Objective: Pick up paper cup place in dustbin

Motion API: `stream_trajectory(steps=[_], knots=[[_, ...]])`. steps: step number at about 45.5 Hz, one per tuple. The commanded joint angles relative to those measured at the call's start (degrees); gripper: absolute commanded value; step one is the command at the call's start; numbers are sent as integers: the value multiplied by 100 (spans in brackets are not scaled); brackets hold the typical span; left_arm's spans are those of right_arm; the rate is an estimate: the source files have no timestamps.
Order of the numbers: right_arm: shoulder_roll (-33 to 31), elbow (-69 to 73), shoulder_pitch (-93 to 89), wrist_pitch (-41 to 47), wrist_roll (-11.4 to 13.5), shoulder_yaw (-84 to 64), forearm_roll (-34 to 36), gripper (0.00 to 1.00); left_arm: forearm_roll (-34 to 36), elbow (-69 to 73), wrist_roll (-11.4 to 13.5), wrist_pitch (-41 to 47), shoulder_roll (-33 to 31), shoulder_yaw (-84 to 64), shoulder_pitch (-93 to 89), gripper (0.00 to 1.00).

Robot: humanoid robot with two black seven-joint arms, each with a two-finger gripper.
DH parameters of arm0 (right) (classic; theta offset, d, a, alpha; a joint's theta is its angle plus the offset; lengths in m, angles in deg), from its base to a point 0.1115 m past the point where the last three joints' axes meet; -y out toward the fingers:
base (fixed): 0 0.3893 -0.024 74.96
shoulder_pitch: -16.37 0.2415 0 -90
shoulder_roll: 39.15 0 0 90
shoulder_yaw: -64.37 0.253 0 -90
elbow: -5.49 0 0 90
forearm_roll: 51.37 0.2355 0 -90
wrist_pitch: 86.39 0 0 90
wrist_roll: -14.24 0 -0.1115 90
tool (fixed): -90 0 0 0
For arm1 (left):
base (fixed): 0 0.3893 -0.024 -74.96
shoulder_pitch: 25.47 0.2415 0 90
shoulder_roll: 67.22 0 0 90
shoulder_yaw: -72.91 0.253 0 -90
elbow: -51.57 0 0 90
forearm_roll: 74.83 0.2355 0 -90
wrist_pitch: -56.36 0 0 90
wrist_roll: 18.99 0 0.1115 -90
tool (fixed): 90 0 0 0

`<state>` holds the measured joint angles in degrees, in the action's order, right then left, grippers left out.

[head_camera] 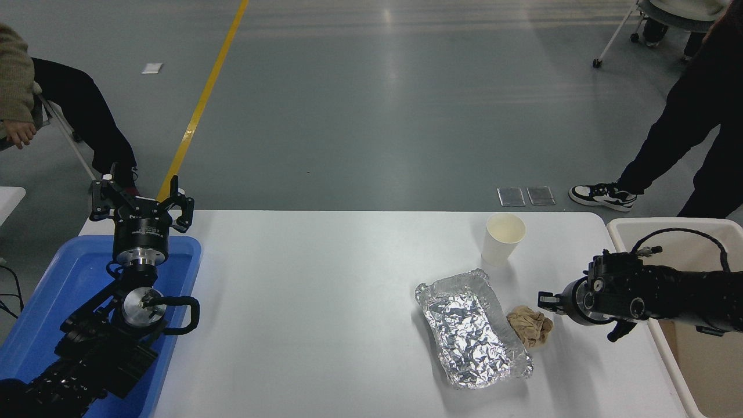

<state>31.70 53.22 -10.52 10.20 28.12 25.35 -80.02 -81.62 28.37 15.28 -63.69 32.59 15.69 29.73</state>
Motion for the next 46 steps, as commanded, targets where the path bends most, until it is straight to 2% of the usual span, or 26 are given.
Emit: stream_trajectory(steps=[1, 17, 26, 28, 29, 31, 32, 34, 37, 46], knots=[[8, 9, -18, 1, 1, 0, -1, 0, 3, 0, 1, 0, -5, 0, 0, 99], [-62, 158, 254, 167, -17, -17, -1, 0, -6, 0, 1, 0, 4, 0, 0, 99], [-738, 904, 1238, 827, -26, -9, -1, 0, -6, 0, 1, 0, 4, 0, 0, 99], [-922, 1132, 1449, 853, -17, -8, -1, 24, -6, 0, 1, 0, 4, 0, 0, 99], [-1010, 1229, 1537, 871, -17, -8, -1, 40, -6, 0, 1, 0, 4, 0, 0, 99], [-1186, 1353, 1678, 871, -8, 0, -1, 86, -6, 0, 1, 0, 4, 0, 0, 99], [-1274, 1406, 1748, 871, -8, 0, -1, 94, -6, 0, 1, 0, 4, 0, 0, 99], [-1415, 1476, 1880, 888, 1, 0, -1, 100, -6, 0, 1, 0, 4, 0, 0, 99], [-1643, 1660, 2126, 1002, 36, -26, -1, 100, -6, 0, 1, 0, 4, 0, 0, 99], [-2451, 2661, 3373, 2565, 53, -79, -71, 100, -6, 0, 1, 0, 4, 0, 0, 99]])
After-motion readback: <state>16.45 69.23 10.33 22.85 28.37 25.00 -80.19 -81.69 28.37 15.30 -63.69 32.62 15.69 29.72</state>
